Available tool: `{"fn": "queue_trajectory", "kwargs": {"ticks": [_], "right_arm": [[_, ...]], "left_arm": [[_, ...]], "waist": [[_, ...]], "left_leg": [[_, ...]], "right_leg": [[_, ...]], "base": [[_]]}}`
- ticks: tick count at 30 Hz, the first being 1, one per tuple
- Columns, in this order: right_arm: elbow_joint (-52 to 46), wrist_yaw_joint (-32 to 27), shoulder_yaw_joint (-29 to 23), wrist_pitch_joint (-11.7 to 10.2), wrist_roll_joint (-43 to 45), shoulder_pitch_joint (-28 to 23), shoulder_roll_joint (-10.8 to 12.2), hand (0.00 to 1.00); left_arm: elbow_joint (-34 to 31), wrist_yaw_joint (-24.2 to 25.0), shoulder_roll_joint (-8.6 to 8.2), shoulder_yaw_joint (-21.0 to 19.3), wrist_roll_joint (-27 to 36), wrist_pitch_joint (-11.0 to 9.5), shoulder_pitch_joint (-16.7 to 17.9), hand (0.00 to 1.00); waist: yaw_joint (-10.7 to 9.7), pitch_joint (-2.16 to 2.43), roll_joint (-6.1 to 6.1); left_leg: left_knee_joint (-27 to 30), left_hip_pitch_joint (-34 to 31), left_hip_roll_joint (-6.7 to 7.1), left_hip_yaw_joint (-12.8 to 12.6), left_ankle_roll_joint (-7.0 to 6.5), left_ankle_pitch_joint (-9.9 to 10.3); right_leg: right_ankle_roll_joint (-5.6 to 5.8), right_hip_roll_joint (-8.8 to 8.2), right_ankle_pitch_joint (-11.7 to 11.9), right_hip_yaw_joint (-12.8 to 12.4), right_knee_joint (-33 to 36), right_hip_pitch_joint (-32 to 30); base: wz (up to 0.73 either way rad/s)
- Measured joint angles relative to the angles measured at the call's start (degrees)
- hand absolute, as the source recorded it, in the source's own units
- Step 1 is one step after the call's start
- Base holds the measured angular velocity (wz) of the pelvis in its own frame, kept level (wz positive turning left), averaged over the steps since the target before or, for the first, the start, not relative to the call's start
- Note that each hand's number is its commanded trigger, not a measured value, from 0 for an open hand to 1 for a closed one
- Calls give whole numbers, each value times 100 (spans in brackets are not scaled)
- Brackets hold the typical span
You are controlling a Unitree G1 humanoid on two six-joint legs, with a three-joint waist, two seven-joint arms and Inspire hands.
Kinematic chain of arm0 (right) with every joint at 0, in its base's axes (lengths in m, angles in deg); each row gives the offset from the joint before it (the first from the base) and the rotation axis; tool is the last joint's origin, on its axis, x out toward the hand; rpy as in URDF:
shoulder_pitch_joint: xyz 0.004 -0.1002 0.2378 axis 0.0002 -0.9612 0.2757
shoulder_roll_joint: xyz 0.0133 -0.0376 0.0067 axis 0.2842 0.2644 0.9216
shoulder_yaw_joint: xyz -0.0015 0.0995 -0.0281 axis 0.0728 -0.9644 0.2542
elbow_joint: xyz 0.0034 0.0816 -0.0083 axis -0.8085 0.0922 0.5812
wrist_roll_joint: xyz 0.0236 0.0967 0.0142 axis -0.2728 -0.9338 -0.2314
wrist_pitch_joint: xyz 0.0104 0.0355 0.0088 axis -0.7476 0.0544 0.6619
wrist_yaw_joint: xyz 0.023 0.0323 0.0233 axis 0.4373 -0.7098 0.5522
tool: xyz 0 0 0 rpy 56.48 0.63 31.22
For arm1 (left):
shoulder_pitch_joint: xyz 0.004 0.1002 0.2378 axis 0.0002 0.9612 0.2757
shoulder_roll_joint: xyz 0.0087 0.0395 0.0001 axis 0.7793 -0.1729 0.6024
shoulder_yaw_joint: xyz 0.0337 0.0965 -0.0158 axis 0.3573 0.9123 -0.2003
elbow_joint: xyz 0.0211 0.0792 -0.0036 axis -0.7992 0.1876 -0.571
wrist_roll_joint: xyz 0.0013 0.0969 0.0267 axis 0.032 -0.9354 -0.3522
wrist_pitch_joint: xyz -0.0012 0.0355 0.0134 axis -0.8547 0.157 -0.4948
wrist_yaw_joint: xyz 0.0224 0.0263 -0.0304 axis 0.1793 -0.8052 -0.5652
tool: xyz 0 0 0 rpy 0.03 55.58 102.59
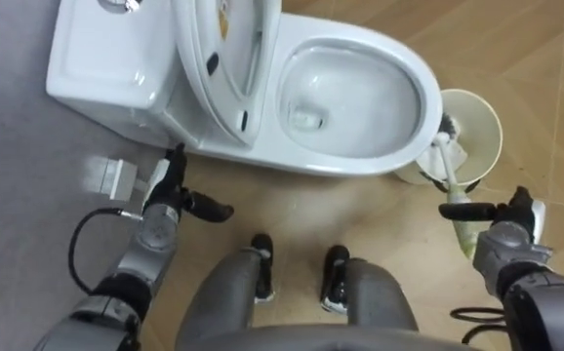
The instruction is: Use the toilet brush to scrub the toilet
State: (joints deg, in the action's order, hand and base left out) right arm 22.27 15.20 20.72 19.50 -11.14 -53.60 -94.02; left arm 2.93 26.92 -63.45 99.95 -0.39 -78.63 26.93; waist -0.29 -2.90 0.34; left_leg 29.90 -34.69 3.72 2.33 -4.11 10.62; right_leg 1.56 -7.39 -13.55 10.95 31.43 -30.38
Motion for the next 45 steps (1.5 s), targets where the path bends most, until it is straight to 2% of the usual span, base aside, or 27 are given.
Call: {"fn": "queue_trajectory", "kwargs": {"ticks": [6, 10, 18, 24, 28, 35, 45], "right_arm": [[1, -12, 75, 144, -530, 21, -105, 0], [36, -4, 193, 166, -672, -20, -224, 0], [61, 179, 243, 352, -789, 17, -258, 0], [61, 431, 421, 490, -810, 112, -284, 0], [38, 442, 539, 576, -782, 264, -342, 0], [-224, 219, 620, 464, -724, 371, -473, 0], [-293, 203, 638, 191, -917, 382, -483, 0]], "left_arm": [[-296, 55, 38, 391, 204, -2, -47, 0], [-417, 62, 45, 595, 188, 10, -47, 0], [-762, 66, 127, 611, 175, 17, -16, 0], [-989, 103, 216, 734, 212, 51, -173, 0], [-1124, 167, 254, 898, 212, 115, -232, 0], [-1377, 155, 247, 957, 213, 115, -223, 0], [-1404, 186, 231, 1129, 224, 110, -204, 0]], "waist": [[10, -38, 68], [-20, -37, 80], [-82, -32, 83], [-92, -29, 77], [-77, -27, 73], [-10, -29, 42], [76, -29, -9]], "left_leg": [[323, -633, 29, -24, 10, -21], [378, -839, 81, -38, 17, -34], [435, -1176, 84, -62, 17, -40], [627, -1506, 92, -105, 14, -35], [823, -1753, 102, -167, 15, -33], [1246, -2203, 96, -201, 57, 19], [1835, -2755, 129, -128, 221, 124]], "right_leg": [[-45, -65, -100, 2, 442, -662], [-61, -164, -162, -2, 624, -909], [-60, -175, -168, -9, 708, -1261], [-85, -210, -234, -5, 964, -1600], [-99, -238, -292, -92, 1234, -1900], [-166, -263, -417, -168, 1725, -2396], [-363, -365, -710, -141, 2494, -2972]], "base": [[4], [4], [1], [4], [0], [0], [9]]}}
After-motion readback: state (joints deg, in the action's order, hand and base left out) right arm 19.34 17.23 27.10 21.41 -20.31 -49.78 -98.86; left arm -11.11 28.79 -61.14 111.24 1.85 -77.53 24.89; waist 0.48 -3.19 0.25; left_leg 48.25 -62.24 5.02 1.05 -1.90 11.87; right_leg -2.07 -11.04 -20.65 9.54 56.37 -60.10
